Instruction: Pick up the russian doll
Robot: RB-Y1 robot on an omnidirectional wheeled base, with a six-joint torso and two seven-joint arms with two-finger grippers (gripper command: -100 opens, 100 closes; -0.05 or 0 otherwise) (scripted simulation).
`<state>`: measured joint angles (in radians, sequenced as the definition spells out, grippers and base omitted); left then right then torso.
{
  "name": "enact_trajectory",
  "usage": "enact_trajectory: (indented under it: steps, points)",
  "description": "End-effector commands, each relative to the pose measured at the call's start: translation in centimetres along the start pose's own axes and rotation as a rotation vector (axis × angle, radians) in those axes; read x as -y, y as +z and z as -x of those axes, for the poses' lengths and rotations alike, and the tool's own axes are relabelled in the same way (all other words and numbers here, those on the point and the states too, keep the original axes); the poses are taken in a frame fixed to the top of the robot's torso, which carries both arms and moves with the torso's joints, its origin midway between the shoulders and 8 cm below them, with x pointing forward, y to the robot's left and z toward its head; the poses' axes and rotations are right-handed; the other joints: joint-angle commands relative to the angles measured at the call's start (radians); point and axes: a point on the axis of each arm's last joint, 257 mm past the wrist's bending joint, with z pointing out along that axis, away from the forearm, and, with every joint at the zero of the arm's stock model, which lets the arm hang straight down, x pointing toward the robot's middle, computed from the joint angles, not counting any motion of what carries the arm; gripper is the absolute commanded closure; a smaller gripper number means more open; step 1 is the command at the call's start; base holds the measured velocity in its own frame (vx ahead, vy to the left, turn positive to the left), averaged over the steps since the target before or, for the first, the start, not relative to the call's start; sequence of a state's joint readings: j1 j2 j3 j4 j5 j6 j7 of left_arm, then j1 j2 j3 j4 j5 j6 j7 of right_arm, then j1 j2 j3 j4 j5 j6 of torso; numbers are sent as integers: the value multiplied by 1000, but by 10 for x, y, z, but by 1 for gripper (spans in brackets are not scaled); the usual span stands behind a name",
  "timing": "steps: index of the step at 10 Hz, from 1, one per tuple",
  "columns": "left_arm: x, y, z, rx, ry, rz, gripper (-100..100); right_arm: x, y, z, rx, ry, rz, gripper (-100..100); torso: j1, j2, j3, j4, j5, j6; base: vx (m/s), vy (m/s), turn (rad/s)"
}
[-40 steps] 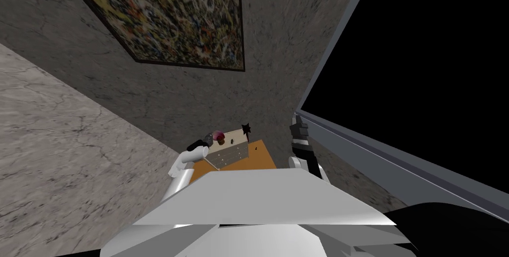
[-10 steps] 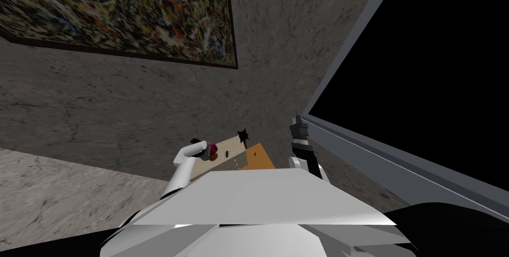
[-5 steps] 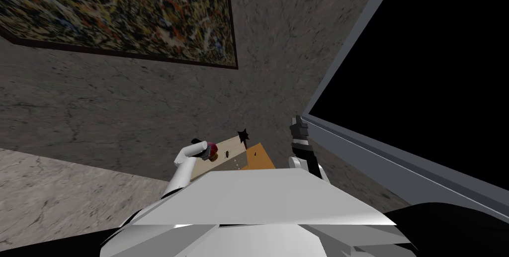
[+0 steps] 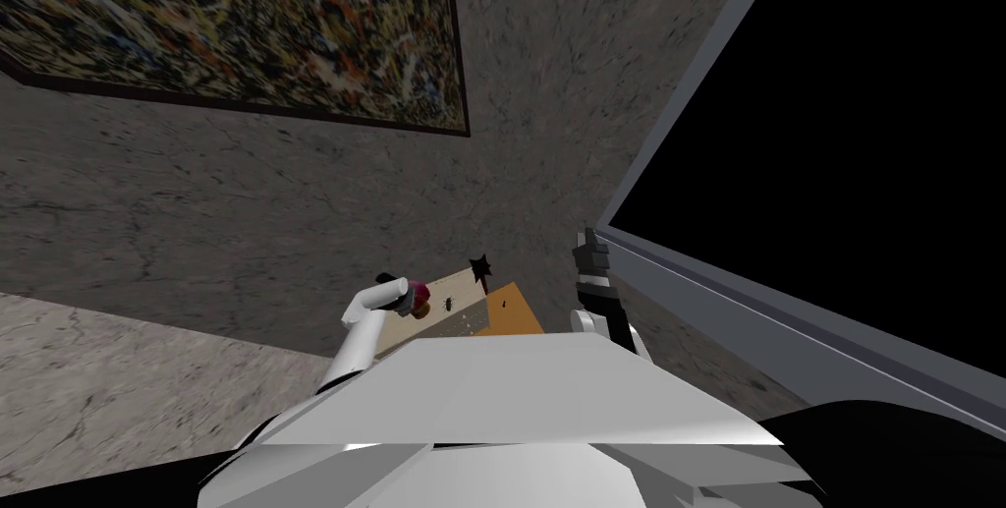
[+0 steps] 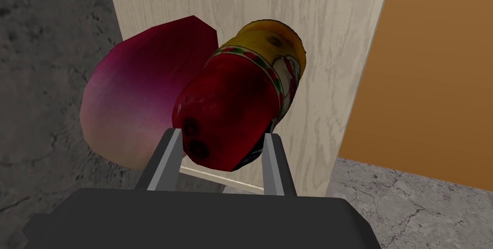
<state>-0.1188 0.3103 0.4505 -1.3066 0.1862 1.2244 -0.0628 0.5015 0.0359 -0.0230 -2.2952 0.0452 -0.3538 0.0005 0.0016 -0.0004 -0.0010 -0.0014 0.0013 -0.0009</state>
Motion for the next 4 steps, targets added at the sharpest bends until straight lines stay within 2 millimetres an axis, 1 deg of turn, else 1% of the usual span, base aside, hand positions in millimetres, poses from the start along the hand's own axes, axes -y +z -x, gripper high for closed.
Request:
enact_trajectory:
  steps: [1,2,3,4]
  points:
    - [3,-7,2,0,0,3,100,0,0,0,0,0,0,0,0,0,0,0,0,0,-19,-25,-1]
    - [5,-11,3,0,-1,4,100,0,0,0,0,0,0,0,-1,0,0,0,0,0,-18,-23,-4]
    - [5,-8,2,0,-1,2,100,0,0,0,0,0,0,0,-1,0,0,0,0,0,-7,-9,1]
    - [5,-9,3,0,-1,3,0,0,0,0,0,0,0,0,0,0,0,0,0,0,0,0,0]
